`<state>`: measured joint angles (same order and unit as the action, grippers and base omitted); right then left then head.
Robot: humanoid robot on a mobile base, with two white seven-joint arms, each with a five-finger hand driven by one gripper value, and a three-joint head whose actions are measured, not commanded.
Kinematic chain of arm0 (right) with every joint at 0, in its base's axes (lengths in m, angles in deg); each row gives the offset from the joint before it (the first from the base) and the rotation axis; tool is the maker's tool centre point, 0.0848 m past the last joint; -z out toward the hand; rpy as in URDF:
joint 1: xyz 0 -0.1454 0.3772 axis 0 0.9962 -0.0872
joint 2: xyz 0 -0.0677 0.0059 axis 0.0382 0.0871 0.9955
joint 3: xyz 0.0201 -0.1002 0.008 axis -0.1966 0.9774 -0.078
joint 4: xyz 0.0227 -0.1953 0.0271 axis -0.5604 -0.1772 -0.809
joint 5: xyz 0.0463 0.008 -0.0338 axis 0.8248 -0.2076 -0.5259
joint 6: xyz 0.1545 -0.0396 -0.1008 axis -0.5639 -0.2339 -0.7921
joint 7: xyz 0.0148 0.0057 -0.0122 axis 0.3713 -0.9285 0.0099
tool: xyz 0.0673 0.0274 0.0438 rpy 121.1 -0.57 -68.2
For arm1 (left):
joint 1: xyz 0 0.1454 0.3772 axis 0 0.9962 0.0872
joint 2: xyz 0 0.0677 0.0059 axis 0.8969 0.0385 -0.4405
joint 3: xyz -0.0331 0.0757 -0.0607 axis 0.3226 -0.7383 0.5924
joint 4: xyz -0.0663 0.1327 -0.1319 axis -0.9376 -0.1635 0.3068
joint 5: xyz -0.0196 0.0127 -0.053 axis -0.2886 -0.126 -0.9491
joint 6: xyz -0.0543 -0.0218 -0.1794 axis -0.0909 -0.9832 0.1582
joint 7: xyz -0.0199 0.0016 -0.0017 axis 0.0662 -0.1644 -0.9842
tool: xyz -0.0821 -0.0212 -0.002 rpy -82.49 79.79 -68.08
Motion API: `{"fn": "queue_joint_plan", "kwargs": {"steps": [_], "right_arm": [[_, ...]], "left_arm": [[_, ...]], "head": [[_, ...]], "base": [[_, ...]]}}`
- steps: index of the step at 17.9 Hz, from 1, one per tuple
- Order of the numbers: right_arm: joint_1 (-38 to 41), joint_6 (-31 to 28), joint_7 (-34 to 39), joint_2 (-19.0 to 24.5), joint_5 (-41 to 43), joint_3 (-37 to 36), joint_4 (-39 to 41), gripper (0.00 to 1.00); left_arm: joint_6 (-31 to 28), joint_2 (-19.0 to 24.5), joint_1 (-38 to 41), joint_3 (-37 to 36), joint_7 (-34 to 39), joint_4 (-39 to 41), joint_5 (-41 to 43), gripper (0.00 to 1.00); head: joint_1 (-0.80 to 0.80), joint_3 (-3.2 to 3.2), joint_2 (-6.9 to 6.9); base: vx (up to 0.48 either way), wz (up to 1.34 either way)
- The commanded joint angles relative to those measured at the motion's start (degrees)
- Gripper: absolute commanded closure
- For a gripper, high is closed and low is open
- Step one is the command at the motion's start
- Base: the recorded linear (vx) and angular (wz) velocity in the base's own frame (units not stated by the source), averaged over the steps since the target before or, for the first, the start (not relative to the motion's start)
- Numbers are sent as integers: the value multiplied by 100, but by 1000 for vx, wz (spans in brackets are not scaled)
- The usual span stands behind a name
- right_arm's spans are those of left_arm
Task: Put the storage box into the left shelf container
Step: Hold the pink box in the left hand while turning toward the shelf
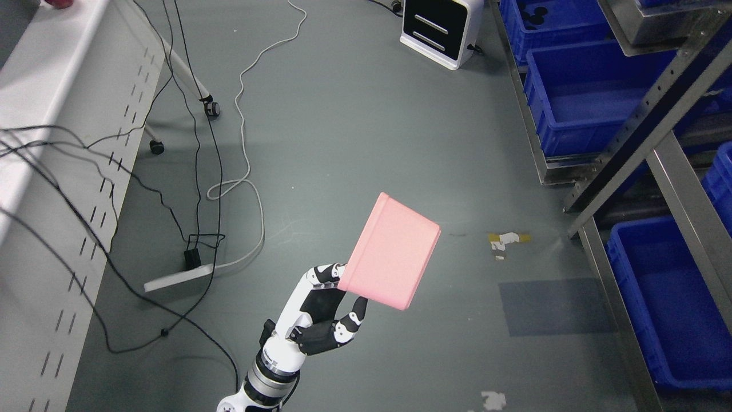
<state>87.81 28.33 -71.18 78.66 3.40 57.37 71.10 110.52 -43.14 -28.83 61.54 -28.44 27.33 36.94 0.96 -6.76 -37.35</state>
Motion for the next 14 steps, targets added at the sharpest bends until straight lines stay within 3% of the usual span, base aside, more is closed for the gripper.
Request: {"fn": "queue_joint_plan", "kwargs": {"steps": [1, 6, 14], "right_arm": [[53, 2, 0, -100, -9, -27, 100, 0], [53, 2, 0, -100, -9, -27, 100, 0], [53, 2, 0, -100, -9, -27, 100, 0]], "left_arm": [[13, 100, 92, -136, -84, 21, -2, 96], [13, 100, 118, -435, -128, 3, -2, 96], [13, 100, 522, -681, -418, -23, 16, 96]], "head": [[0, 0, 0], [0, 0, 0], [0, 0, 0]], "base": [[562, -94], [614, -282], [402, -1030]]}}
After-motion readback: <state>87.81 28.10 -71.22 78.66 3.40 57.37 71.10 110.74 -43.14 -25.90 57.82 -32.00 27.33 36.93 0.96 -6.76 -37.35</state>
